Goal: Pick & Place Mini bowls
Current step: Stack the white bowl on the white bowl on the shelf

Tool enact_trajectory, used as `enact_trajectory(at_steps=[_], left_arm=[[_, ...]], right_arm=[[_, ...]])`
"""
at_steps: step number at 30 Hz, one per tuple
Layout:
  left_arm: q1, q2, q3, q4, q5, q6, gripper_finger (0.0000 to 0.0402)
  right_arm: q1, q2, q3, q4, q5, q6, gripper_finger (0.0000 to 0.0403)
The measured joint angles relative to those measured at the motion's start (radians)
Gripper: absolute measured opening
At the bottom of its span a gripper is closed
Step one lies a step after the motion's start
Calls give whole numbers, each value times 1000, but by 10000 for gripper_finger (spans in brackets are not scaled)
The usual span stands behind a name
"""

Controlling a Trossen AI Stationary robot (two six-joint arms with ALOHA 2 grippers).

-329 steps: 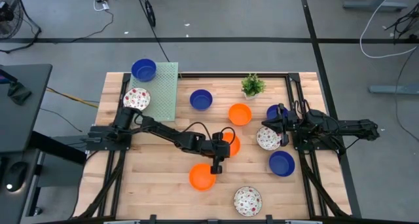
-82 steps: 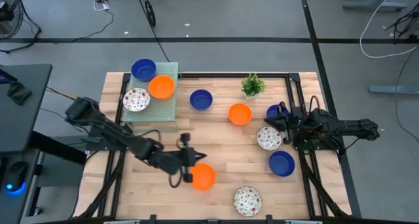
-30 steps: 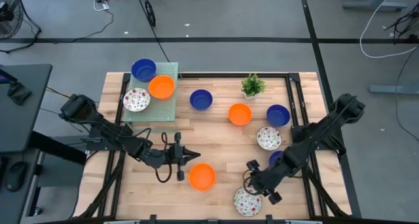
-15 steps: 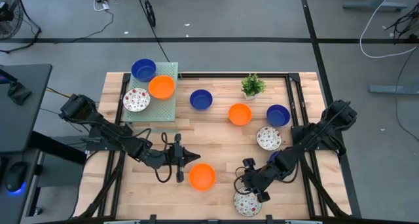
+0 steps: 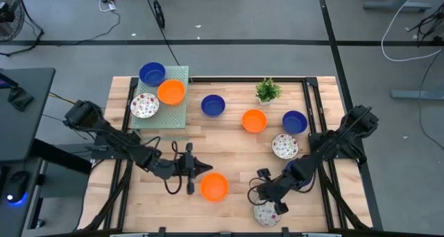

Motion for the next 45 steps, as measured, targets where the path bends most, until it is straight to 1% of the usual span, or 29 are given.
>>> enact_trajectory(at_steps=[3,5,8,10,12,15,17,19,23,27,30,32,35,45], left_arm=[[1,49,12,83,-7,82,12],[2,90,38,108,-6,151,12],[2,163,118,111,-5,259,12],[2,215,187,106,26,332,12],[2,260,258,69,68,397,12],[7,326,383,-57,141,508,19],[12,375,468,-160,159,547,37],[22,421,546,-262,161,570,65],[57,504,664,-381,148,597,133],[87,543,721,-457,125,607,188],[102,541,732,-528,131,581,205],[110,541,730,-566,118,568,205],[124,541,731,-600,124,573,192],[160,554,731,-621,79,586,118]], right_arm=[[-47,-57,-4,-73,25,-4,11],[-89,-105,-6,-109,33,-2,15],[-169,-179,-4,-161,45,10,12],[-236,-212,-13,-187,48,8,10],[-306,-242,-16,-195,50,2,10],[-411,-263,-24,-187,-10,-14,12],[-470,-261,-27,-195,-64,-41,12],[-517,-254,-28,-178,-107,-63,12],[-575,-239,-27,-148,-136,-78,12],[-597,-232,-27,-127,-140,-100,12],[-602,-231,-27,-132,-139,-113,12],[-601,-231,-27,-126,-140,-115,12],[-601,-231,-27,-123,-140,-115,12],[-601,-231,-26,-118,-132,-116,12]])
